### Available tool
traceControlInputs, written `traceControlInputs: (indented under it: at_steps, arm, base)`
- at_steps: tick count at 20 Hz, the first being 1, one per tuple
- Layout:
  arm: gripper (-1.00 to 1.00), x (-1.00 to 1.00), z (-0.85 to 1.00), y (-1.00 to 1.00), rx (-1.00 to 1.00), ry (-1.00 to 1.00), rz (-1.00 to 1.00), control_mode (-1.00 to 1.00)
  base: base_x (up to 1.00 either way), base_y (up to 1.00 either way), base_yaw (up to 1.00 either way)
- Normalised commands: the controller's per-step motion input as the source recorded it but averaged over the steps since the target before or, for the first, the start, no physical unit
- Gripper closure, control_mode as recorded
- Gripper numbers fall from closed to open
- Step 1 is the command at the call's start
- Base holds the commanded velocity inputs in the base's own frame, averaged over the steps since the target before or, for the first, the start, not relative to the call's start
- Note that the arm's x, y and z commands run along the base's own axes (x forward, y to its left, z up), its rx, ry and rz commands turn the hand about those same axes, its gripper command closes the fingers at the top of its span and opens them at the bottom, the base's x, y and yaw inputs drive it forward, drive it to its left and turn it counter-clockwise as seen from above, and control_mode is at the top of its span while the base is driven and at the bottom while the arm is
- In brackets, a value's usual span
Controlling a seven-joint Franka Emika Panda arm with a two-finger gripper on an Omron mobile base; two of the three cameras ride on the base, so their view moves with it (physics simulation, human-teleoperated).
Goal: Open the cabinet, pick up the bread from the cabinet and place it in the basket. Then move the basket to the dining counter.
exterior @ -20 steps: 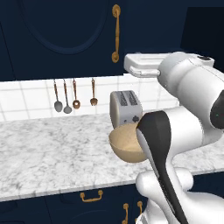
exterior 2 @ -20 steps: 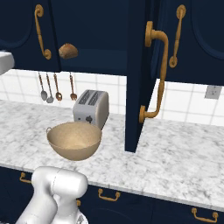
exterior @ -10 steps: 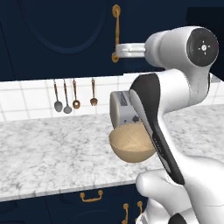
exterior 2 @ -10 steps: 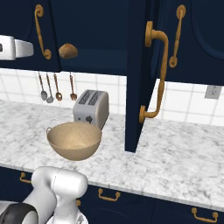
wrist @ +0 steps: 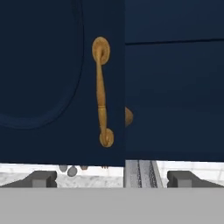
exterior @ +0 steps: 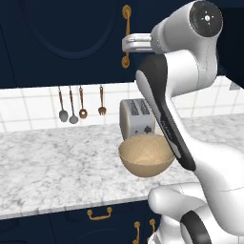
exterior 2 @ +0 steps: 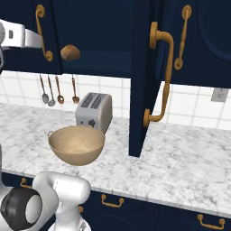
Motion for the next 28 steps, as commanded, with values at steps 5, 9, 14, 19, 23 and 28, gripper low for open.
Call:
traceControlInputs:
  at_steps: [5, 9, 14, 19, 23, 28]
  arm:
    - [-1.0, 0.47, -0.2, 0.0, 0.0, 0.0, 0.0, -1.0]
    - [-1.0, 0.62, -0.21, 0.11, 0.0, 0.0, 0.0, -1.0]
    - [-1.0, 0.48, 0.0, 0.21, 0.0, 0.0, -0.03, -1.0]
    - [-1.0, 0.53, 0.0, 0.28, 0.0, 0.02, -0.08, -1.0]
    - [-1.0, 0.62, 0.0, 0.02, 0.0, 0.04, -0.05, -1.0]
    - [-1.0, 0.46, 0.0, -0.05, 0.0, 0.0, 0.0, -1.0]
  base:
    - [0.0, 0.0, 0.0]
    - [0.0, 0.0, 0.0]
    - [0.0, 0.0, 0.0]
    - [0.0, 0.0, 0.0]
    - [0.0, 0.0, 0.0]
    - [0.0, 0.0, 0.0]
